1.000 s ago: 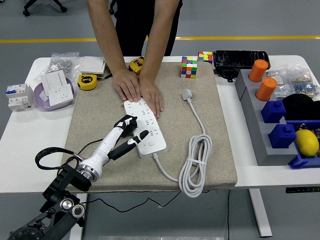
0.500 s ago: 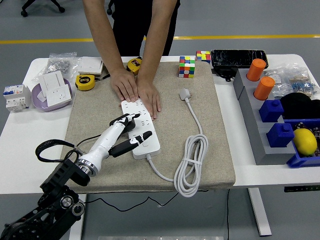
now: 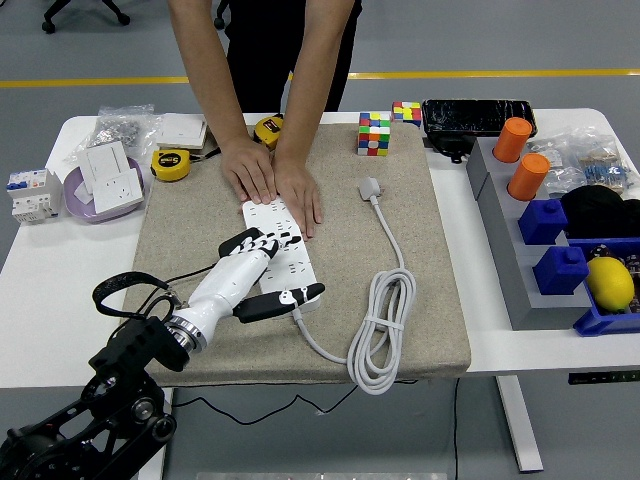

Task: Pick up the plug,place it near the board,insert it into the board,press the button

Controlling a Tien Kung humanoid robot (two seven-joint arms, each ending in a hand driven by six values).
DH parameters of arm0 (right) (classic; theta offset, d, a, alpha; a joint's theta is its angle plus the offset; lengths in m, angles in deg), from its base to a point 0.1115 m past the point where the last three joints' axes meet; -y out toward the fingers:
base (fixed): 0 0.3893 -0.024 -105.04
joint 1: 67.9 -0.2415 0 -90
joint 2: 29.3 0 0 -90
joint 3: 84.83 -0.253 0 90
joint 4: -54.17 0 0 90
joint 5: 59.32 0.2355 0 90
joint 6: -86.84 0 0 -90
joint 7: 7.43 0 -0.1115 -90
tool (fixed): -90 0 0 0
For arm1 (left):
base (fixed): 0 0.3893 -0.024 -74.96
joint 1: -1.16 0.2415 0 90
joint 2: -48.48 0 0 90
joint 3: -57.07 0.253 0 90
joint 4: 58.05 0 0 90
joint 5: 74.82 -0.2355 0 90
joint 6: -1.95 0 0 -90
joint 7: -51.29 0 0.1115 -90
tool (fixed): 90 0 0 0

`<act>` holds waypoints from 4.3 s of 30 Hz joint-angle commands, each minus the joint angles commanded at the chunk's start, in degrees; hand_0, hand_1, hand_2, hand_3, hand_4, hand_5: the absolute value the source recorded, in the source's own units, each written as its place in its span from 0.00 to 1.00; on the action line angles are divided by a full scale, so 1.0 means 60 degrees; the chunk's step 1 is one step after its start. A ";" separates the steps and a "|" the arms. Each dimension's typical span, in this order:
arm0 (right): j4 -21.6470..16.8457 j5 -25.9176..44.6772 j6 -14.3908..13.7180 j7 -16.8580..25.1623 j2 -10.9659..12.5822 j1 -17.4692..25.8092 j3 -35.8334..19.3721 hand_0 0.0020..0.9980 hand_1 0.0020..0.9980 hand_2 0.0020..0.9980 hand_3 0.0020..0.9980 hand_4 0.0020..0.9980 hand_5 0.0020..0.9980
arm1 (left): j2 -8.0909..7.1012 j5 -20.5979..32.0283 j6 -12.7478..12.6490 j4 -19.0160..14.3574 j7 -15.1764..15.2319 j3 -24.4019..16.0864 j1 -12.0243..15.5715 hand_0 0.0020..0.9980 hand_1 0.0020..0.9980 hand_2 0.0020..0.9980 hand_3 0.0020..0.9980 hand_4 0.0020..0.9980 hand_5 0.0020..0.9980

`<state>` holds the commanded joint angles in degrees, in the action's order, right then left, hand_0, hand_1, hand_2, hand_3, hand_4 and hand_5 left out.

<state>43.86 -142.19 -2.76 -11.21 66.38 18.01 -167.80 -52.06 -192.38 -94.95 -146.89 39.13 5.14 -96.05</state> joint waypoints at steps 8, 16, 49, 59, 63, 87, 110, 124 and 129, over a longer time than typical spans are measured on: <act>0.0000 -0.0101 0.0014 -0.0026 -0.0008 0.0043 -0.0073 0.94 0.74 0.72 0.74 1.00 0.70 | 0.0075 -0.1134 -0.0291 -0.0483 -0.0390 -0.0546 0.0165 1.00 1.00 0.98 0.94 1.00 1.00; 0.0000 -0.0038 0.0006 -0.0014 -0.0009 0.0059 -0.0013 0.94 0.74 0.72 0.74 1.00 0.70 | -0.0030 -0.1492 0.0038 -0.0425 -0.0905 -0.0826 0.0482 1.00 1.00 0.98 0.94 1.00 1.00; 0.0000 -0.0025 -0.0004 -0.0030 0.0026 -0.0010 -0.0042 0.94 0.74 0.72 0.74 1.00 0.70 | -0.0180 -0.1335 0.0509 0.0234 -0.1004 0.0720 -0.0507 1.00 1.00 0.99 0.94 1.00 1.00; 0.0000 -0.0006 -0.0010 -0.0031 0.0018 -0.0004 -0.0008 0.94 0.74 0.72 0.74 1.00 0.70 | -0.0190 -0.1464 0.0346 -0.0099 -0.0880 0.0669 -0.0524 1.00 1.00 0.99 0.94 1.00 1.00; 0.0000 -0.0018 -0.0009 -0.0042 0.0029 0.0007 -0.0001 0.94 0.74 0.72 0.74 1.00 0.70 | -0.0237 -0.1392 0.0243 -0.0575 -0.0795 0.0675 -0.0503 1.00 1.00 0.98 0.93 1.00 1.00; 0.0000 0.0126 0.0007 -0.0037 0.0044 -0.0002 0.0197 0.90 0.74 0.72 0.74 1.00 0.70 | -0.0477 -0.2073 0.3472 -0.2181 -0.2601 0.0842 -0.0580 0.17 0.07 0.16 0.89 0.61 0.06; 0.0000 0.0028 0.0001 -0.0046 0.0039 -0.0014 0.0049 0.89 0.74 0.72 0.74 1.00 0.69 | -0.0257 -0.2073 0.3430 -0.0648 -0.2213 0.0900 -0.0738 0.17 0.06 0.15 0.86 0.50 0.01; 0.0000 0.0061 -0.0001 -0.0041 0.0034 -0.0013 0.0096 0.90 0.74 0.72 0.74 1.00 0.69 | -0.0307 -0.2073 0.3439 -0.0928 -0.2171 0.0815 -0.0696 0.17 0.06 0.15 0.84 0.50 0.00; 0.0000 0.0065 -0.0002 -0.0038 0.0032 0.0001 0.0117 0.90 0.74 0.72 0.74 1.00 0.69 | -0.0314 -0.2073 0.3416 -0.0693 -0.2144 0.0776 -0.0682 0.17 0.06 0.15 0.83 0.49 0.00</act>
<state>43.86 -141.80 -2.77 -11.43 66.57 18.02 -167.10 -53.94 -204.82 -74.46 -151.05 26.26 9.80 -100.14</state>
